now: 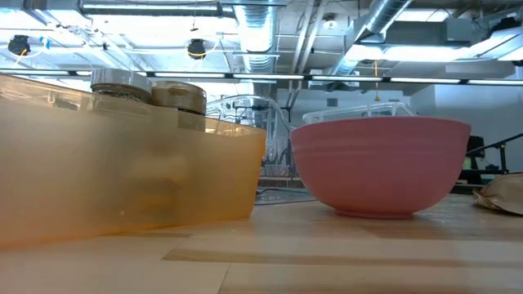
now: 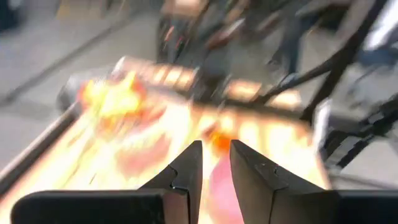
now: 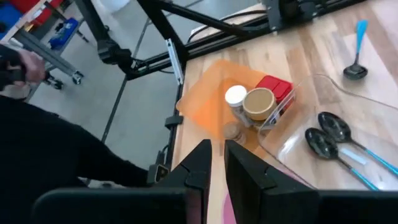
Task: Pick & Place Food Item
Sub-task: Put the blue spoon into the transparent bin
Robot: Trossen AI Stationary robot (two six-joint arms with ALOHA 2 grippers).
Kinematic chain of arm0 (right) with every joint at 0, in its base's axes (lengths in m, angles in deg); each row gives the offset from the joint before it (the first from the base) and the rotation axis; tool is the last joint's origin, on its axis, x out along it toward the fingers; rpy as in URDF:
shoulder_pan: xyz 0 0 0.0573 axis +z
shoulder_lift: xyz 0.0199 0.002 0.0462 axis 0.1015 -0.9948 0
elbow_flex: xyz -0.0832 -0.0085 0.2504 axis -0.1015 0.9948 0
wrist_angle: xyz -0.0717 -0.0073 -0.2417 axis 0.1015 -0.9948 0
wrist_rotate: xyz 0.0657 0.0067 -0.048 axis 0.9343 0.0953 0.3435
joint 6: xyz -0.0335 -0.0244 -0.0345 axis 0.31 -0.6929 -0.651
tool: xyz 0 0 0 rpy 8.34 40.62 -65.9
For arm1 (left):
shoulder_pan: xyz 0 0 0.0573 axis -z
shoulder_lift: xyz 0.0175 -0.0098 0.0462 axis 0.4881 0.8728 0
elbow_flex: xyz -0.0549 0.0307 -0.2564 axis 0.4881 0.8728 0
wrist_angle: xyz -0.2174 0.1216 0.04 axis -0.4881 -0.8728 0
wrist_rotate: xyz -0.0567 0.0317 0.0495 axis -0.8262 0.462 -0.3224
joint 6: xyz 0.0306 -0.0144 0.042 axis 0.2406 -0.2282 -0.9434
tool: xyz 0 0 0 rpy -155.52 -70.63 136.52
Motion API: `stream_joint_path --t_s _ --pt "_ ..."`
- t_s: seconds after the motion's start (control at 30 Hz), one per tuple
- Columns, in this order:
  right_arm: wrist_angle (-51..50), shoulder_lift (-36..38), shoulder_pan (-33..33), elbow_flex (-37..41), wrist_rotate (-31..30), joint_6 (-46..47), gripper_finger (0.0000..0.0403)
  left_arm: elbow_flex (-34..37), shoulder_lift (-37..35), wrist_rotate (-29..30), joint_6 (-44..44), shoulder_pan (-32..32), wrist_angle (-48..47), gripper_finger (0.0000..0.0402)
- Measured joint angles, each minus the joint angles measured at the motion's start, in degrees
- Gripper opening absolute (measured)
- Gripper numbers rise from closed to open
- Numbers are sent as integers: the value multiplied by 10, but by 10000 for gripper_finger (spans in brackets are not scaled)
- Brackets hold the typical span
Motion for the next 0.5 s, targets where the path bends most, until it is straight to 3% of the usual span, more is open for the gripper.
stream_joint_path --t_s 0.13,0.3,0.4,0.5 --pt "10 0 8 0 -10 0 42 -2 -4 -11 37 -37 -108 76" --pt "17 0 9 0 -10 0 42 -2 -7 -70 28 -89 -262 76" --pt "18 0 8 0 -11 0 42 -2 5 -64 154 -140 -326 76" --pt "19 0 8 0 -21 0 42 -2 10 -21 358 -173 -361 76"
